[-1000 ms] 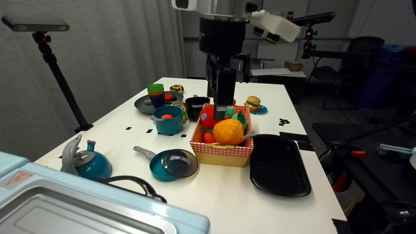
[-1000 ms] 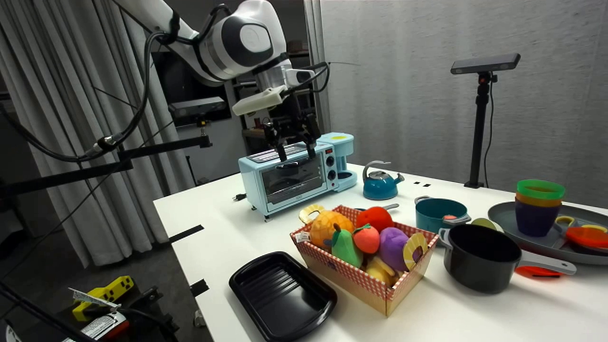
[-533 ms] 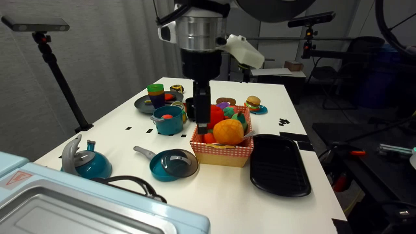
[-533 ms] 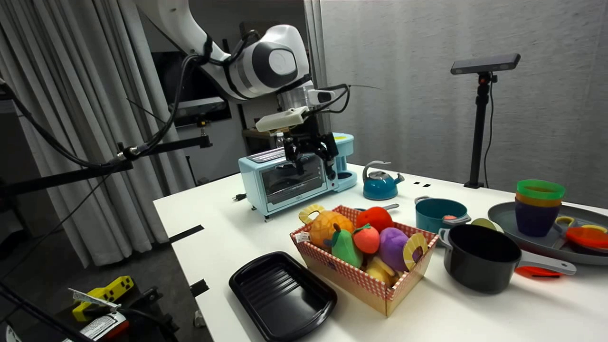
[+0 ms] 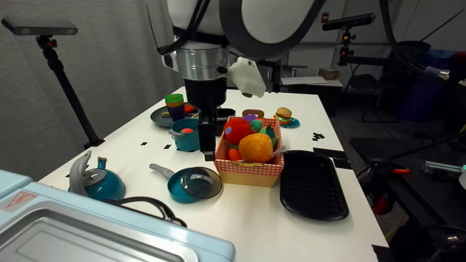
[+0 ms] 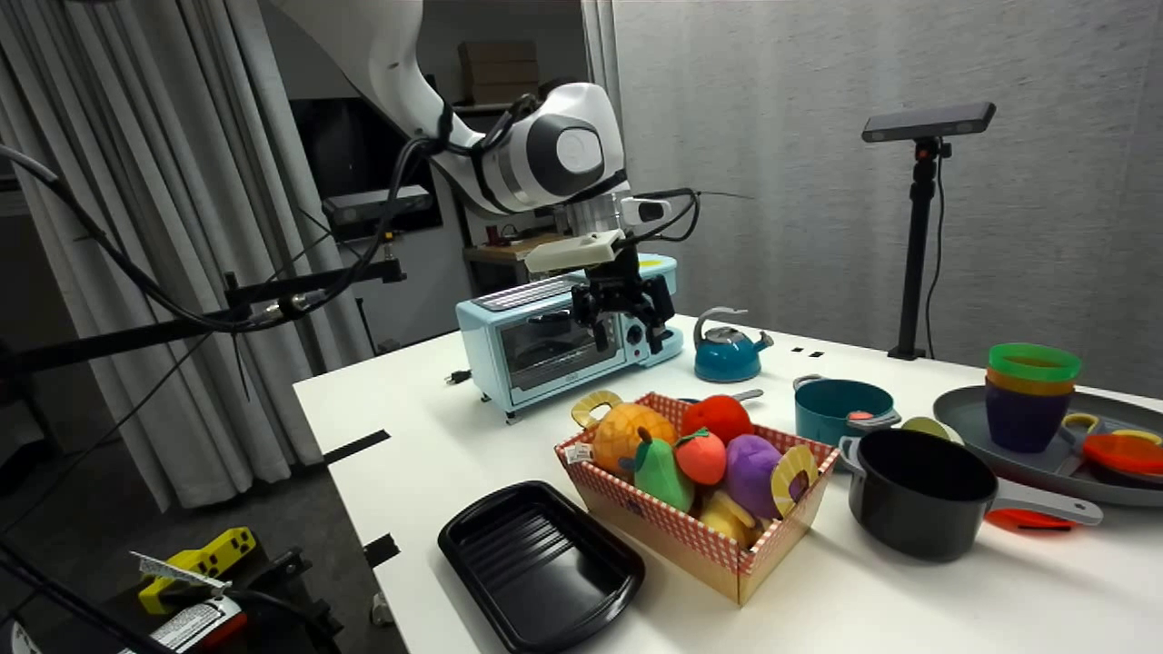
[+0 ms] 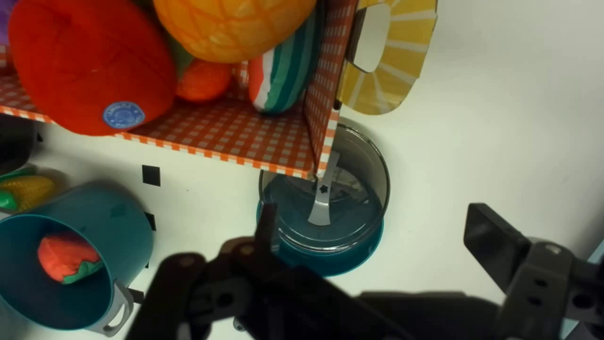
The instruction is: Move the lid from the blue pan to the black pot
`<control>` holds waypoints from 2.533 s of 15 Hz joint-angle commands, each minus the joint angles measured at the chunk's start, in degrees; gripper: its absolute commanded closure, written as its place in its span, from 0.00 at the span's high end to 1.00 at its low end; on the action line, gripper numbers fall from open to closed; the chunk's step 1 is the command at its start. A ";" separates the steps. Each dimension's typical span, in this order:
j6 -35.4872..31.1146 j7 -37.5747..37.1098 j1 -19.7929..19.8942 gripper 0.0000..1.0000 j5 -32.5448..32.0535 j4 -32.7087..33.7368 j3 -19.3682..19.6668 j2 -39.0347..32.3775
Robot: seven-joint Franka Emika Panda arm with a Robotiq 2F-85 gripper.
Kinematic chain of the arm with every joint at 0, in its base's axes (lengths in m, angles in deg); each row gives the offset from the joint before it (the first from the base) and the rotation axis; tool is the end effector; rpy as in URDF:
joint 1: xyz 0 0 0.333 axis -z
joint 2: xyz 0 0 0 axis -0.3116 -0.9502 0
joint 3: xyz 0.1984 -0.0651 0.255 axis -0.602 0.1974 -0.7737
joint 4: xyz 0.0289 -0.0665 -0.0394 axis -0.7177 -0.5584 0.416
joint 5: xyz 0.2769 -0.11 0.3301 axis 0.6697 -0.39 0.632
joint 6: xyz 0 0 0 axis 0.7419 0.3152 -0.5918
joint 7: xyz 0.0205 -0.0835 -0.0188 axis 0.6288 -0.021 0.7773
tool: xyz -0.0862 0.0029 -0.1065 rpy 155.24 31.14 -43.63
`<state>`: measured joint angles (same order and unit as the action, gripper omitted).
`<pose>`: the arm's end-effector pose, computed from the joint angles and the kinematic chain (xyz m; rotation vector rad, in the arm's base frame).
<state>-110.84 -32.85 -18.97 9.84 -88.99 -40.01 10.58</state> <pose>0.7033 -0.0070 0.2175 3.0297 0.2008 0.0445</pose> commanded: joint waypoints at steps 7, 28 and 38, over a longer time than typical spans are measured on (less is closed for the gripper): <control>12.37 3.24 0.96 1.00 0.09 16.47 -0.09 -9.01; 9.76 6.34 1.49 1.00 0.40 17.13 -1.40 -14.62; 11.32 11.43 1.64 1.00 0.06 23.38 -1.70 -21.62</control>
<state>-100.87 -23.80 -18.28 9.82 -70.19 -40.68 -7.62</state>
